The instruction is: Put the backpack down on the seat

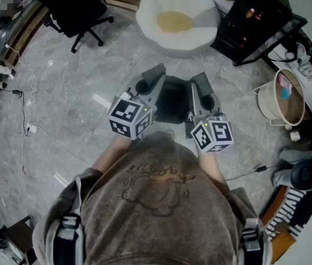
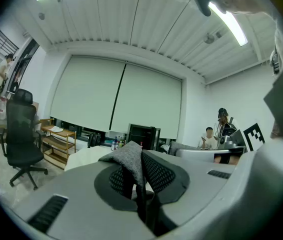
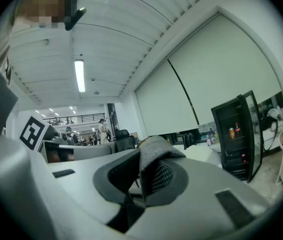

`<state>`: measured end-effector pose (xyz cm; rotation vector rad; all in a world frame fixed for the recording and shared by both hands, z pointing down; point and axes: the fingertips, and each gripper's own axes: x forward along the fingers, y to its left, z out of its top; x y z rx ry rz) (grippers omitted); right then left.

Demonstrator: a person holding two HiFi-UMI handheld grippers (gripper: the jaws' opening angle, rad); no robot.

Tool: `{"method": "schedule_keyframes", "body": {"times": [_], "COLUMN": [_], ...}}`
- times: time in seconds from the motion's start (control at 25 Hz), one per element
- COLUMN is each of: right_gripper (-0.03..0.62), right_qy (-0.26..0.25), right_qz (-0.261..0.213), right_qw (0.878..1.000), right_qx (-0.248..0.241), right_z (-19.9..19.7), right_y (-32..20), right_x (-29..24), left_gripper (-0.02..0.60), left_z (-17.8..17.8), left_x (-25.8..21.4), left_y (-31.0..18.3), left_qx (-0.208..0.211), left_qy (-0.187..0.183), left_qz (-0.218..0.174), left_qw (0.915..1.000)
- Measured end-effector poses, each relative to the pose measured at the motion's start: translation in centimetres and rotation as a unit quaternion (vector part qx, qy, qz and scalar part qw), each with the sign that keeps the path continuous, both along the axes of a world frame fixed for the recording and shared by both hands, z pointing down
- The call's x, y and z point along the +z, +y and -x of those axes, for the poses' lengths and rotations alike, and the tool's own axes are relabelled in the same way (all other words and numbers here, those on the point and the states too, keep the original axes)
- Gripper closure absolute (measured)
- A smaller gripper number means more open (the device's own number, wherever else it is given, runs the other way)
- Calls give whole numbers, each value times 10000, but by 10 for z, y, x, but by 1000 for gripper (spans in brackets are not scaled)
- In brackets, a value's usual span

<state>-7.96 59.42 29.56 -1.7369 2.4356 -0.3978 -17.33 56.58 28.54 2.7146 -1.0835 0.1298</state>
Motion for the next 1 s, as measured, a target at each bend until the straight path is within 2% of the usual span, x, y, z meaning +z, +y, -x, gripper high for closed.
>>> {"method": "schedule_keyframes", "body": {"times": [0.52, 0.8, 1.0], "right_gripper": [566, 566, 566], "right_qy": [-114, -156, -174], "right_qz": [54, -132, -254], "right_qw": [9997, 9983, 9979], "right_qx": [-217, -546, -567], "right_z": [-22, -41, -51], "right_y": [-24, -40, -52], "right_x": [2, -10, -18], "left_gripper": [552, 552, 552], "left_z": [-21, -39, -50], "left_x": [4, -11, -19], "left_y": [-19, -31, -41], "left_qx": [-97, -286, -308], "left_qy": [-63, 31, 99], "left_qz": [35, -169, -216], "left_qw": [9999, 9994, 9992]}}
